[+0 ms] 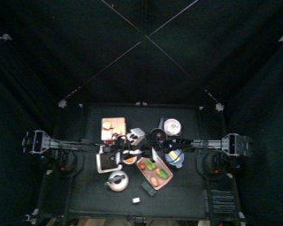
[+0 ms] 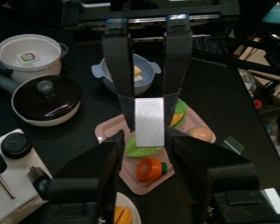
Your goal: Hand over white sushi piece
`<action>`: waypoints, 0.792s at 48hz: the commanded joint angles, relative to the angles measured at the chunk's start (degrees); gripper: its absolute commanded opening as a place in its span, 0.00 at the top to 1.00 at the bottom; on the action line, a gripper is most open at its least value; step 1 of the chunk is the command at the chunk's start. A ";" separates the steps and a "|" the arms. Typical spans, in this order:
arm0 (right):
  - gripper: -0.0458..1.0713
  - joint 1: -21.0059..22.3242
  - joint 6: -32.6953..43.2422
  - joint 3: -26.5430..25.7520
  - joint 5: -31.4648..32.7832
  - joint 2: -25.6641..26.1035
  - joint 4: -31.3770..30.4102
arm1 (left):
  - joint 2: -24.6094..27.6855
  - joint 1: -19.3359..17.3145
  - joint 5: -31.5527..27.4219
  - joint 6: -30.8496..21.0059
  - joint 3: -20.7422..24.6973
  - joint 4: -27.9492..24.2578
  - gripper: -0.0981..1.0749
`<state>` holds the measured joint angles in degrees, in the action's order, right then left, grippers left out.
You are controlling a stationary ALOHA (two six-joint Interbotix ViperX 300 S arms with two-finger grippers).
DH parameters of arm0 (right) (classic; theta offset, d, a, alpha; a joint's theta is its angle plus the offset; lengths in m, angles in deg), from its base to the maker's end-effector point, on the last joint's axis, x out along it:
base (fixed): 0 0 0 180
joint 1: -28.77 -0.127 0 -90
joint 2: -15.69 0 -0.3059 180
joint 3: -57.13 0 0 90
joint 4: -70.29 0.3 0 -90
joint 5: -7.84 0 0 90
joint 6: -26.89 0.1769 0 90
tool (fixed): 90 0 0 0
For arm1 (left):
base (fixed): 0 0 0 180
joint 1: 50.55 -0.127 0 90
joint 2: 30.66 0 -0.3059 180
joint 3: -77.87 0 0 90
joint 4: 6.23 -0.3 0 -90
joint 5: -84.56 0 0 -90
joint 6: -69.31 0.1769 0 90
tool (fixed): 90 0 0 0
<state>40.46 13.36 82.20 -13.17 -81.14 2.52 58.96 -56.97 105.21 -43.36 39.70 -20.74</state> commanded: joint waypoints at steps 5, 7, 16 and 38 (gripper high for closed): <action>0.43 0.18 0.09 -0.62 -0.44 1.32 0.26 | -0.44 -0.09 0.70 0.09 0.62 0.00 0.11; 0.43 0.18 0.09 -0.62 -0.35 1.32 0.26 | -0.44 -0.09 0.88 0.18 0.62 0.00 0.11; 0.43 0.18 0.09 0.00 -0.35 1.32 0.35 | -1.23 0.00 3.60 0.09 -0.18 -0.44 0.11; 0.43 0.44 0.09 1.14 -0.26 1.76 0.62 | -2.55 -0.09 5.10 0.09 -1.93 -0.35 0.11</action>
<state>40.54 13.62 83.96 -13.26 -81.14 2.87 57.29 -56.97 109.78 -43.27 37.06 -21.00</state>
